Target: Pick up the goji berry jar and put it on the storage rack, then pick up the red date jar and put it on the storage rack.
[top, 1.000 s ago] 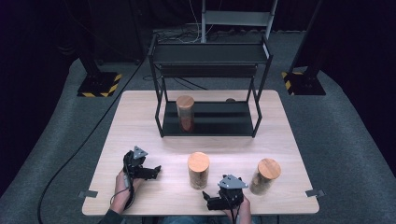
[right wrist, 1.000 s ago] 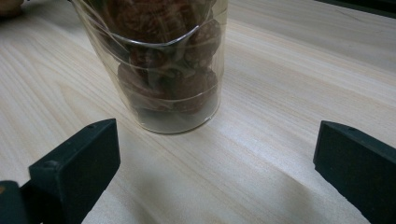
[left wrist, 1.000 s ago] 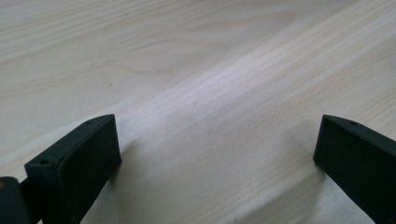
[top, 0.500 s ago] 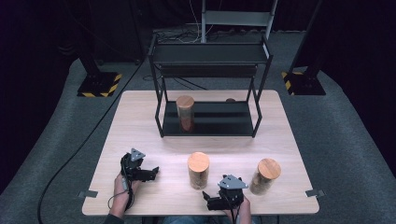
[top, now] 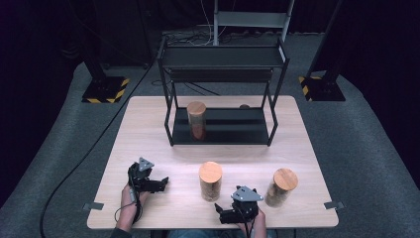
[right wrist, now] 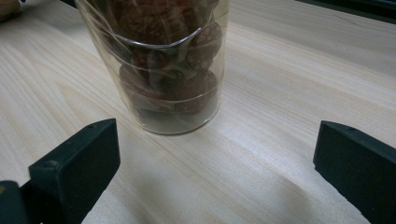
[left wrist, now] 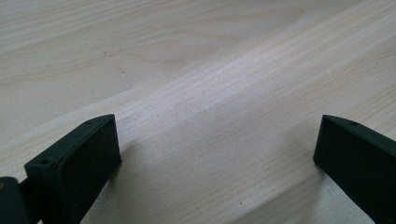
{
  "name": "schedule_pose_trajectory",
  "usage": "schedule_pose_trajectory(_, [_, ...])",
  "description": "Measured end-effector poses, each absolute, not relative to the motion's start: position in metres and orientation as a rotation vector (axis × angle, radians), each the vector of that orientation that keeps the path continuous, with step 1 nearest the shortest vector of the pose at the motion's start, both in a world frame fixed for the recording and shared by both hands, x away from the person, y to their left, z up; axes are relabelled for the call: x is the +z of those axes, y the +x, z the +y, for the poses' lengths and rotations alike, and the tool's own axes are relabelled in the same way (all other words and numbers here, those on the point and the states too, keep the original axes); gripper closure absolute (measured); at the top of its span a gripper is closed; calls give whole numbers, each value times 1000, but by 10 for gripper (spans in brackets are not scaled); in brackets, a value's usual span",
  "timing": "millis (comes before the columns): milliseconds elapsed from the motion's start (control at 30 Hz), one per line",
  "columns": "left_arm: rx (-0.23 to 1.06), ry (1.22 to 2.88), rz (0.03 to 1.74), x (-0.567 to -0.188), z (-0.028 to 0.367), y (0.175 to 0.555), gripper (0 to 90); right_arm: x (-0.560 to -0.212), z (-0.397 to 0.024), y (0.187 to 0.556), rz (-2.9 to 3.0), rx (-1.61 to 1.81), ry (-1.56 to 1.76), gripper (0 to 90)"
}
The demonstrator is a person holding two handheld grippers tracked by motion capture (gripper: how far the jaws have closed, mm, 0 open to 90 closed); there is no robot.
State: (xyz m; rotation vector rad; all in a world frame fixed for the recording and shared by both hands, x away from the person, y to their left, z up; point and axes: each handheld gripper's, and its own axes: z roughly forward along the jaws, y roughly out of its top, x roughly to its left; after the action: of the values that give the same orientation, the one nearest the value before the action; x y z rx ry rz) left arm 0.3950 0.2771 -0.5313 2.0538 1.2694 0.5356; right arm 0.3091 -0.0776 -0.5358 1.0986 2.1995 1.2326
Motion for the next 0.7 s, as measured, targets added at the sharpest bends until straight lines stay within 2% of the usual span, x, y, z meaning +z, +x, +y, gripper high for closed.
schedule_pose_trajectory(700, [538,2050,1278,-531,277,395,0,-529,-78,311,2164,1262,1121,0])
